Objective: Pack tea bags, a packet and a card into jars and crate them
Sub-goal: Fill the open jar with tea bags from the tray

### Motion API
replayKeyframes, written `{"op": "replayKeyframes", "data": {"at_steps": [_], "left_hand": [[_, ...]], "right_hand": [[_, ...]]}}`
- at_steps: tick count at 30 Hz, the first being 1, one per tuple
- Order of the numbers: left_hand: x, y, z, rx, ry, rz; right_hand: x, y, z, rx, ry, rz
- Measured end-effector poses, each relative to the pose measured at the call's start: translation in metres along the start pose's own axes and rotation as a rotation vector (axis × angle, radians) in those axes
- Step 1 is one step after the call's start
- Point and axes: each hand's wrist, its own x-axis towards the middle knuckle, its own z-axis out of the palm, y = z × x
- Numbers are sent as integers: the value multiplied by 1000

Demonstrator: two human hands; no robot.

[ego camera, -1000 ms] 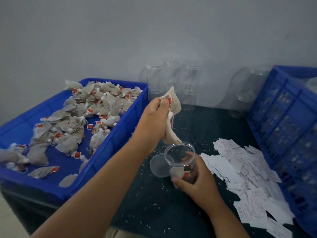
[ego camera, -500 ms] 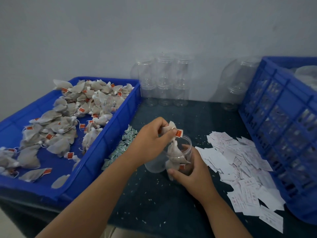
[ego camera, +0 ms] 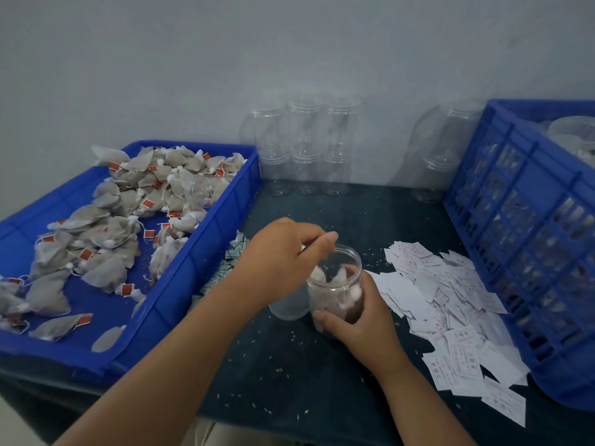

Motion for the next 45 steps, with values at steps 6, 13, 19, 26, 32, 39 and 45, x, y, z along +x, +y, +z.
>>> {"op": "replayKeyframes", "data": {"at_steps": [6,13,19,26,32,39,45], "left_hand": [[-10,3,-10,58,-117,49],[-3,-60,-92,171,-38,-269],[8,-158,-124,569,-197,-658],[-1,-209,-99,442,-64,-670],[-1,-210,-104,244,223,-626],[-10,-164,-132,-105,722,-464],[-1,-98,-137,-388,636,-375]], "right_hand": [[1,8,-2,-12,13,5],[-2,6,-3,-82,-20,4],[-4,3,1,-115,-71,-8],[-4,9,2,-151,-97,9],[-2,10,3,-147,-110,12],[-3,8,3,-126,-99,1],[-1,5,4,-108,-108,-7]]}}
